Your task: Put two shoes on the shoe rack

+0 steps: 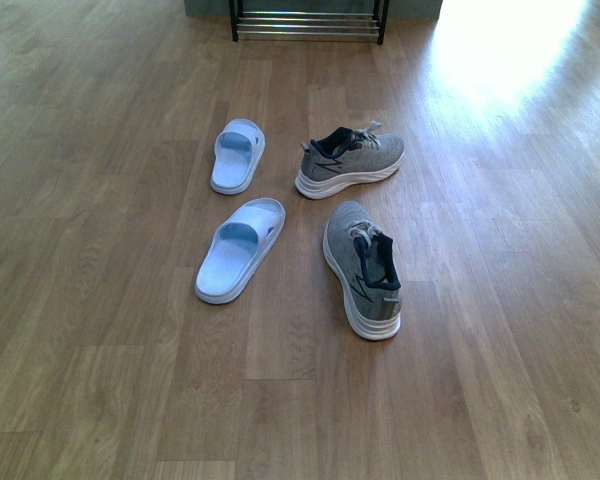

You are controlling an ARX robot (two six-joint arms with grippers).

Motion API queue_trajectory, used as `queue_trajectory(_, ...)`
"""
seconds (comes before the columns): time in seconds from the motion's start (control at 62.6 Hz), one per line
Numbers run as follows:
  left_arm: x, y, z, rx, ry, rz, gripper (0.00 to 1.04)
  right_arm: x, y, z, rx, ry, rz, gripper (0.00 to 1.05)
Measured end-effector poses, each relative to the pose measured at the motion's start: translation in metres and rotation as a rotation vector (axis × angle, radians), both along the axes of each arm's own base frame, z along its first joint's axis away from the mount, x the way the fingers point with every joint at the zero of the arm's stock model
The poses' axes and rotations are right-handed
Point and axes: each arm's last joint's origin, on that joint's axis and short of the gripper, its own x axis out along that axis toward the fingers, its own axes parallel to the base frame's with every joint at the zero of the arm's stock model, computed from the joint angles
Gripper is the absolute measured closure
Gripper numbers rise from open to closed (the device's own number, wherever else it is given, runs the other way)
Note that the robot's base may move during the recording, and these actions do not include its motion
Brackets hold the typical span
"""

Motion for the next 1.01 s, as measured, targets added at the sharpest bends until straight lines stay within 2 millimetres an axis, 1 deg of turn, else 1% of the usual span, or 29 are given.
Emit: queue_trajectory(1.006, 0.0, 0.0, 0.0, 0.0, 0.0, 0.0, 0.09, 0.0, 0.0, 0.0001, 0.0, 0.0, 0.0, 0.09)
